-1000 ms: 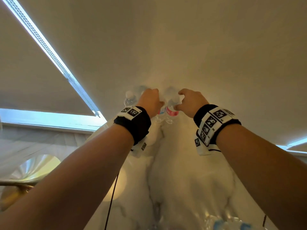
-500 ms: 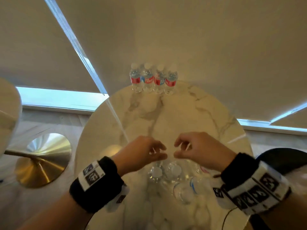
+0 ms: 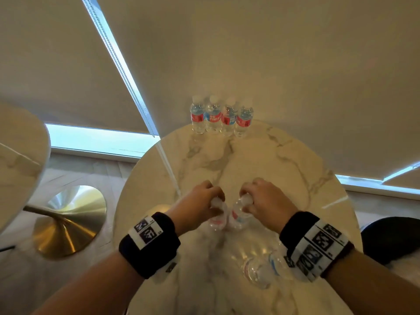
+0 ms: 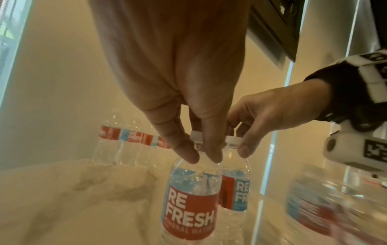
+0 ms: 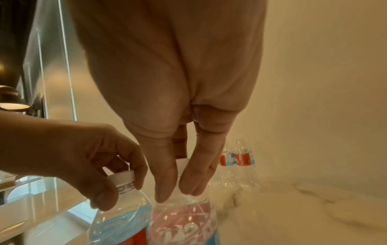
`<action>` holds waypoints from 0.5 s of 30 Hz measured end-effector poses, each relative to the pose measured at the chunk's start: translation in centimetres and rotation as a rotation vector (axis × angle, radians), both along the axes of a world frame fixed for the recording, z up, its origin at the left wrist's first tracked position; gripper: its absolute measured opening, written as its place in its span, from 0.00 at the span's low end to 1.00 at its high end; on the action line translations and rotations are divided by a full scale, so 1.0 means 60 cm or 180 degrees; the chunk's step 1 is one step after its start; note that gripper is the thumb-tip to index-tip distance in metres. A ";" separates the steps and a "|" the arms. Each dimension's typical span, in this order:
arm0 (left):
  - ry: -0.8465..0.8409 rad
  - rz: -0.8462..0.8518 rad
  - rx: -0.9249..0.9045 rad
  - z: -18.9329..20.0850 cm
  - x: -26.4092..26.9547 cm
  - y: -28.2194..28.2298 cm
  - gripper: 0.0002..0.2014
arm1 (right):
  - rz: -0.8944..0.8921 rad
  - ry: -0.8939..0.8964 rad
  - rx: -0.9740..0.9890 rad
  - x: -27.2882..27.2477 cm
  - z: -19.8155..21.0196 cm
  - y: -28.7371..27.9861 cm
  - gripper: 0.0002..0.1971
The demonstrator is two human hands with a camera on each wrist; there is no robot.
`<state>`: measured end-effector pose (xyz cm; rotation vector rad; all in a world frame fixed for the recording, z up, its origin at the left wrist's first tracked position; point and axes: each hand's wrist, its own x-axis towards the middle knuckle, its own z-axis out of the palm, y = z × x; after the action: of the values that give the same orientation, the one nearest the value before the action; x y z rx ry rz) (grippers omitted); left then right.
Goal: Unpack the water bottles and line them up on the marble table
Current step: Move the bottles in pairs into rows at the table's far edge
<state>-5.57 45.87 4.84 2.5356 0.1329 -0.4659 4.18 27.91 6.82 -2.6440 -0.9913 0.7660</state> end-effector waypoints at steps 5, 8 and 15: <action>-0.0312 0.0491 0.0238 0.023 0.131 0.106 0.18 | -0.0083 -0.0301 0.0235 0.131 -0.002 0.117 0.10; -0.0473 0.0524 0.0455 0.033 0.213 0.168 0.18 | -0.0047 -0.0393 0.0291 0.211 -0.013 0.195 0.08; -0.0537 0.0754 0.0531 0.027 0.336 0.257 0.19 | -0.0191 -0.0443 0.0409 0.320 -0.031 0.312 0.10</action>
<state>14.59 61.29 6.49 2.6634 0.4184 -0.1526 23.38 46.65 4.99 -2.6305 -0.9557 0.4936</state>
